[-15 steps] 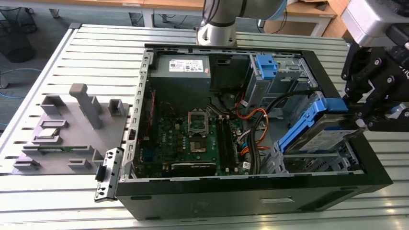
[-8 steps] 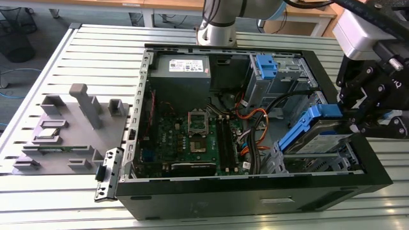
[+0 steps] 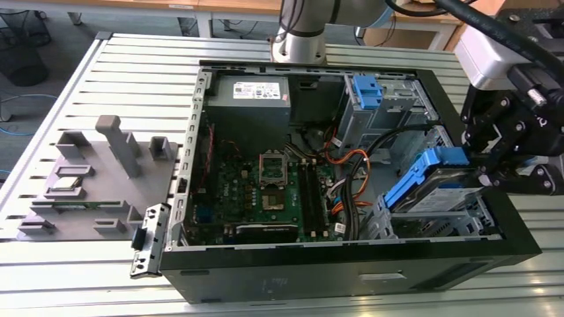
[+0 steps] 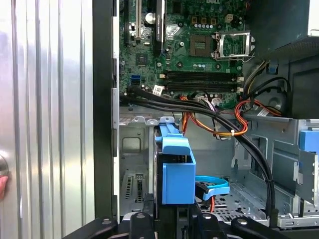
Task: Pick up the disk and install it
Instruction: 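Insert the disk into the insertion slot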
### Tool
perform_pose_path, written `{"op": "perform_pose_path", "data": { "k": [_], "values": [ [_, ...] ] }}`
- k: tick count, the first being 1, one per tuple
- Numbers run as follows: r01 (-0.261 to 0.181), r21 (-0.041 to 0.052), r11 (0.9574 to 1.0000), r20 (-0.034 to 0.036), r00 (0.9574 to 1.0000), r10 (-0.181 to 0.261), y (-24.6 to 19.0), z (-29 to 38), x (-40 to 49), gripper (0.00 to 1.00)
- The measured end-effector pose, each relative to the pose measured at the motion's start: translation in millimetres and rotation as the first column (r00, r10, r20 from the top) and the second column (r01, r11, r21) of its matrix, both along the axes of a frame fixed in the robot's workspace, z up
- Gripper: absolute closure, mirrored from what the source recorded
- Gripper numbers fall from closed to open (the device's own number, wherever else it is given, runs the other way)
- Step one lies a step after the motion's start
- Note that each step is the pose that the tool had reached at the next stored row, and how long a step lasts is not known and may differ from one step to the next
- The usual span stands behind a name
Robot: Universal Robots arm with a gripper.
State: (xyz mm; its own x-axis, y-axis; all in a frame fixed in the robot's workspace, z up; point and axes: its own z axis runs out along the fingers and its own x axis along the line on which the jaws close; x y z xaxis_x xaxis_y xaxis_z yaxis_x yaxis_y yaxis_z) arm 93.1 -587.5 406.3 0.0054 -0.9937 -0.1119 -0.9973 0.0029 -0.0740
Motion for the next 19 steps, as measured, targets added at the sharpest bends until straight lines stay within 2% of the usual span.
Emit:
{"op": "perform_pose_path", "data": {
  "k": [9,15,16,17,19],
  "values": [
    [0.000,-0.0006,1.0000,0.0002,1.0000,0.000,0.3,-16.0,0.1,0.65],
    [0.000,0.0001,1.0000,0.0001,1.0000,0.000,0.3,-17.3,0.0,0.65],
    [0.000,0.0001,1.0000,0.0000,1.0000,0.000,0.2,-17.4,0.0,0.64],
    [0.000,0.0000,1.0000,0.0001,1.0000,0.000,0.2,-17.4,0.0,0.58],
    [0.000,-0.0002,1.0000,0.0001,1.0000,0.000,0.2,-17.4,0.0,0.58]
  ]
}}
